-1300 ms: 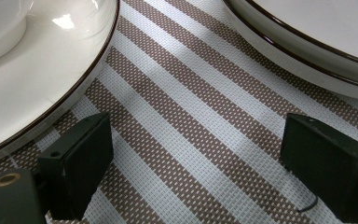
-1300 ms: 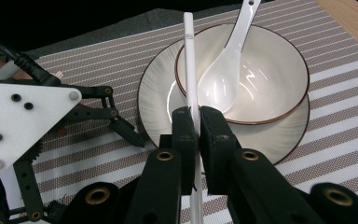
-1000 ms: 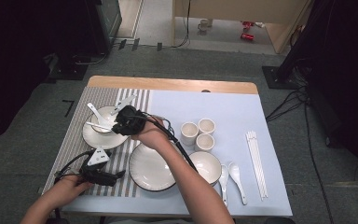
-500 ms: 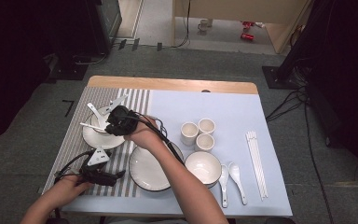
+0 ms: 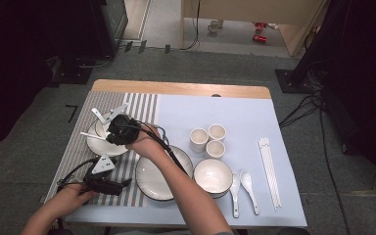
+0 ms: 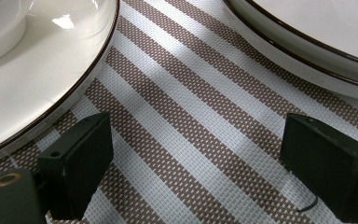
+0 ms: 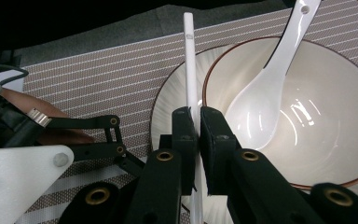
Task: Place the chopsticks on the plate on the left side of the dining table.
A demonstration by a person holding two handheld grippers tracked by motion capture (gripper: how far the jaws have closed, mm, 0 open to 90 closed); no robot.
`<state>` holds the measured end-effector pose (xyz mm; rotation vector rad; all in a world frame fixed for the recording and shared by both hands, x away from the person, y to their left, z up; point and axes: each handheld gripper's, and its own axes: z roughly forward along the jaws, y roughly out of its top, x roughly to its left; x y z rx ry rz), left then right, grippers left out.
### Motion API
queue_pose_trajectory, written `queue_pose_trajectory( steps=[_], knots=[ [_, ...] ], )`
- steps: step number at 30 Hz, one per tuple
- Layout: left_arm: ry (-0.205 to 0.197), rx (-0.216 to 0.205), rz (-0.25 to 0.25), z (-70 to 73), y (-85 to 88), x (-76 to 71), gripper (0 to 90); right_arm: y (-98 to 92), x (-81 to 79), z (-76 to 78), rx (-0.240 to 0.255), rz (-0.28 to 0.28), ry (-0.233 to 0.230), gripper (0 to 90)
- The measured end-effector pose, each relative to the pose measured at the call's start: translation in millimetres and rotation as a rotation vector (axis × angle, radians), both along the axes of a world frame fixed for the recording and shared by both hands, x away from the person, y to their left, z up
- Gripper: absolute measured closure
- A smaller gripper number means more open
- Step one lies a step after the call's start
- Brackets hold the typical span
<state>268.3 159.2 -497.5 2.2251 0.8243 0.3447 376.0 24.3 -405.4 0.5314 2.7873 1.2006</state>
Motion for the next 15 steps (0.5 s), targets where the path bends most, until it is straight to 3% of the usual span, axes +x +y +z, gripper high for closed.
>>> queue_pose_trajectory(
  steps=[15],
  knots=[
    [0.002, -0.006, 0.003, -0.2, -0.2, 0.0, 9.6, 7.9, 2.8, -16.7, -0.022, -0.001, 0.016, 85.0]
  ],
)
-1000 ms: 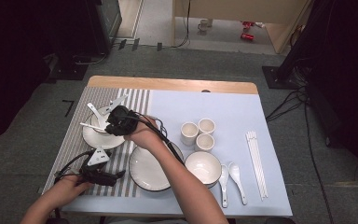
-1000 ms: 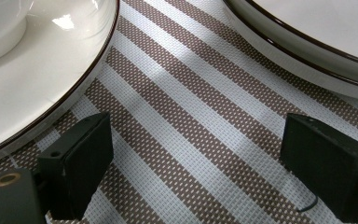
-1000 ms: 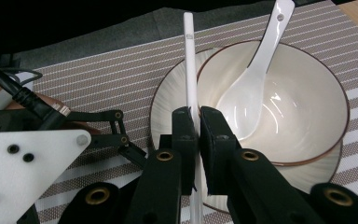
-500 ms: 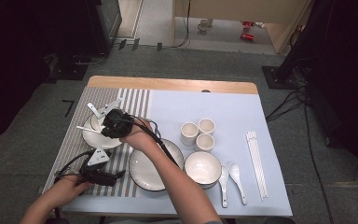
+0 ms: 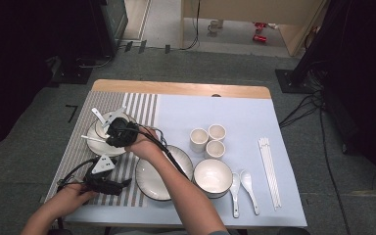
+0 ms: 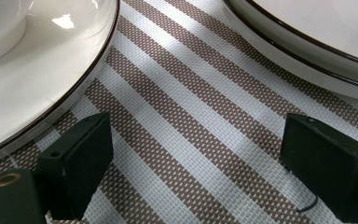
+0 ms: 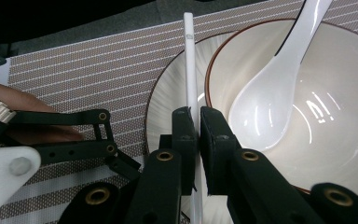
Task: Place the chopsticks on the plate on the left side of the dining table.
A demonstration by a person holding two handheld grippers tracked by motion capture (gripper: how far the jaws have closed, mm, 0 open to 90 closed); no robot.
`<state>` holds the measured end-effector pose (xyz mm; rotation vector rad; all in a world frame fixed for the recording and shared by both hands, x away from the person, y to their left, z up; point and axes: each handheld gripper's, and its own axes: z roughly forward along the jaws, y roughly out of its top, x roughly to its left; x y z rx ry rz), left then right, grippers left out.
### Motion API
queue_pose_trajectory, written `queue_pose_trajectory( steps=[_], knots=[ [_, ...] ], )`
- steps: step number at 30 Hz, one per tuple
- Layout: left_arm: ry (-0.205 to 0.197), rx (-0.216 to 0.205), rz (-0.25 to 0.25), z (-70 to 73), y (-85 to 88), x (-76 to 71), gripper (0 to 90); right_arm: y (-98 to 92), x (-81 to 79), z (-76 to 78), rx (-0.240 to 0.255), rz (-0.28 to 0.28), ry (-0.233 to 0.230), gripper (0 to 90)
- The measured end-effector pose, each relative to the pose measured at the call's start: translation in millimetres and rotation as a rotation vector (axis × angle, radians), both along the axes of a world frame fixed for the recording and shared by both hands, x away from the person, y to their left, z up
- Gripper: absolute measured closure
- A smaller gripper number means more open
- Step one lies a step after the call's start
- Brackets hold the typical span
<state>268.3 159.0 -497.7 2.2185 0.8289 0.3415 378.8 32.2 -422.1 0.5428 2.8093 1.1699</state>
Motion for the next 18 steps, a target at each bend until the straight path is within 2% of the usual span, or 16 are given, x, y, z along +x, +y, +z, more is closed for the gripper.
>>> queue_pose_trajectory(
  steps=[11, 18],
  knots=[
    [0.0, -0.001, 0.0, -0.1, 0.0, 0.1, 9.6, 4.0, 0.6, -10.0, -0.003, 0.004, 0.012, 85.0],
    [0.0, 0.0, 0.0, 0.0, 0.0, 0.0, 9.5, 7.5, -0.4, -12.8, -0.007, 0.019, 0.001, 85.0]
  ],
)
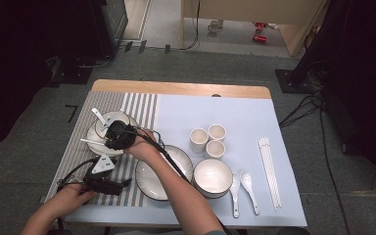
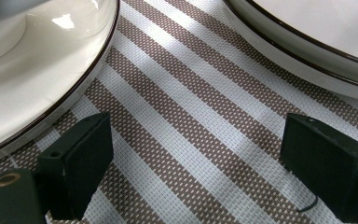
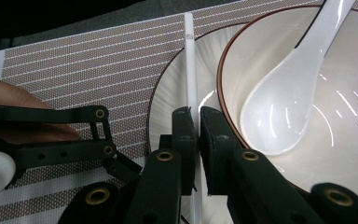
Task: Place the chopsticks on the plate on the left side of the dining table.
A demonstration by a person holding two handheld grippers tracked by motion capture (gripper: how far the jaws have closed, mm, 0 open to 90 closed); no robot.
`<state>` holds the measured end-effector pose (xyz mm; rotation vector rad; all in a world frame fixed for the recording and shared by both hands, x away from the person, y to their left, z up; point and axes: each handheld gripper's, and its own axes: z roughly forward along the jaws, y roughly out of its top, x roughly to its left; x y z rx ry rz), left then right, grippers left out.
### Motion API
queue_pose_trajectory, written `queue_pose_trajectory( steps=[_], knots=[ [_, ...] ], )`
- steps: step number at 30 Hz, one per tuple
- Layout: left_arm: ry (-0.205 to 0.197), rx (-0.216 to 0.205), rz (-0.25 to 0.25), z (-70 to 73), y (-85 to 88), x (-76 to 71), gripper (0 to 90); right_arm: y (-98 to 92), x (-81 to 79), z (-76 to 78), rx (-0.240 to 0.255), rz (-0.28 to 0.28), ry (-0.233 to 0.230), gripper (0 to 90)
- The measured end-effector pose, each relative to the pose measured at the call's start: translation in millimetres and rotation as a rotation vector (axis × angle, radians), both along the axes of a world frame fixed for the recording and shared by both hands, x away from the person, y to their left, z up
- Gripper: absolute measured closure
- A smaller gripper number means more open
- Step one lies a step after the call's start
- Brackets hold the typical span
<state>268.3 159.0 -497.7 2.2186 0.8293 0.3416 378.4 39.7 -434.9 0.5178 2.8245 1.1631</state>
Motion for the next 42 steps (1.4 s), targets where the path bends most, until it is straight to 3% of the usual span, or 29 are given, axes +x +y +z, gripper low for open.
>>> queue_pose_trajectory(
  steps=[15, 42],
  knots=[
    [0.002, 0.0, -0.001, 0.0, 0.0, -0.1, 9.5, 6.6, 0.0, -10.6, -0.015, -0.005, 0.011, 84.9],
    [0.002, 0.002, -0.002, 0.1, 0.2, 0.0, 9.6, 14.8, -0.9, -17.8, 0.032, 0.0, -0.023, 84.4]
  ],
)
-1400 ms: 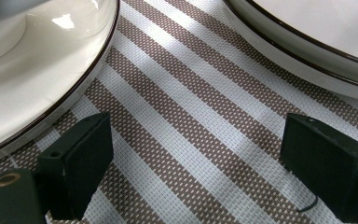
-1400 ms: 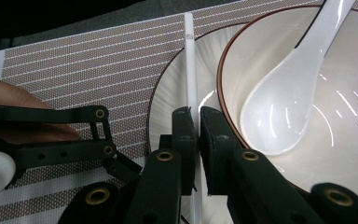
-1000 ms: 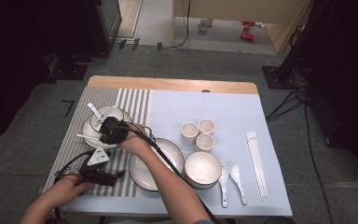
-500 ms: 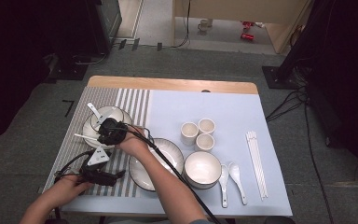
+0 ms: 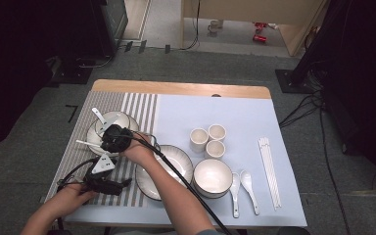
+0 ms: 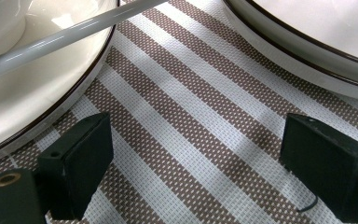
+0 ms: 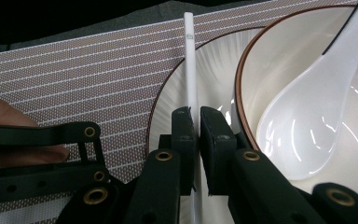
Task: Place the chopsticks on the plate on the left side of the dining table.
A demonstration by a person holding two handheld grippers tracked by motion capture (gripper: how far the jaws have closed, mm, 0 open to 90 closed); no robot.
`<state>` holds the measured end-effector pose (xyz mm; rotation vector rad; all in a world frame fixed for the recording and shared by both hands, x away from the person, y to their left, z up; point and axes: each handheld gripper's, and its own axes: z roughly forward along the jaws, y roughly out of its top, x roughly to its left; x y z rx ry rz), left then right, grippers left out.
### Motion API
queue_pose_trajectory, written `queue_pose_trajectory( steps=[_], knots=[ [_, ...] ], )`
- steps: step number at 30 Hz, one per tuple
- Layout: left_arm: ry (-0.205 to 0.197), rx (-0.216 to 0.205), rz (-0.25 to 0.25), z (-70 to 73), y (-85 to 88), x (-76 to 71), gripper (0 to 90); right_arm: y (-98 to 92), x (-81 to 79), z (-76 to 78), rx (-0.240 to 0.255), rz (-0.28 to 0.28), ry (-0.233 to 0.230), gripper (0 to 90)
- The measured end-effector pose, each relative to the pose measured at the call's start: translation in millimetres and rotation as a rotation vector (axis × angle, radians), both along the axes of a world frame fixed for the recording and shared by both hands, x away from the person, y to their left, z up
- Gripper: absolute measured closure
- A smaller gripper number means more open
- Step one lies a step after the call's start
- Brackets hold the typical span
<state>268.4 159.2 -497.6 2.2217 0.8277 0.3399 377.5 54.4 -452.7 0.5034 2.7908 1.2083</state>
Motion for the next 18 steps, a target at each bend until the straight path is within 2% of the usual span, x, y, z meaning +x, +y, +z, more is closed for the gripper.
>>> queue_pose_trajectory(
  steps=[10, 18],
  knots=[
    [0.0, -0.002, 0.001, 0.0, -0.1, -0.1, 9.6, 5.6, 1.2, -0.2, 0.0, 0.005, -0.005, 84.3],
    [0.0, -0.001, 0.0, 0.0, 0.0, 0.0, 9.6, 4.3, 2.1, -0.3, 0.002, -0.005, 0.019, 83.3]
  ],
)
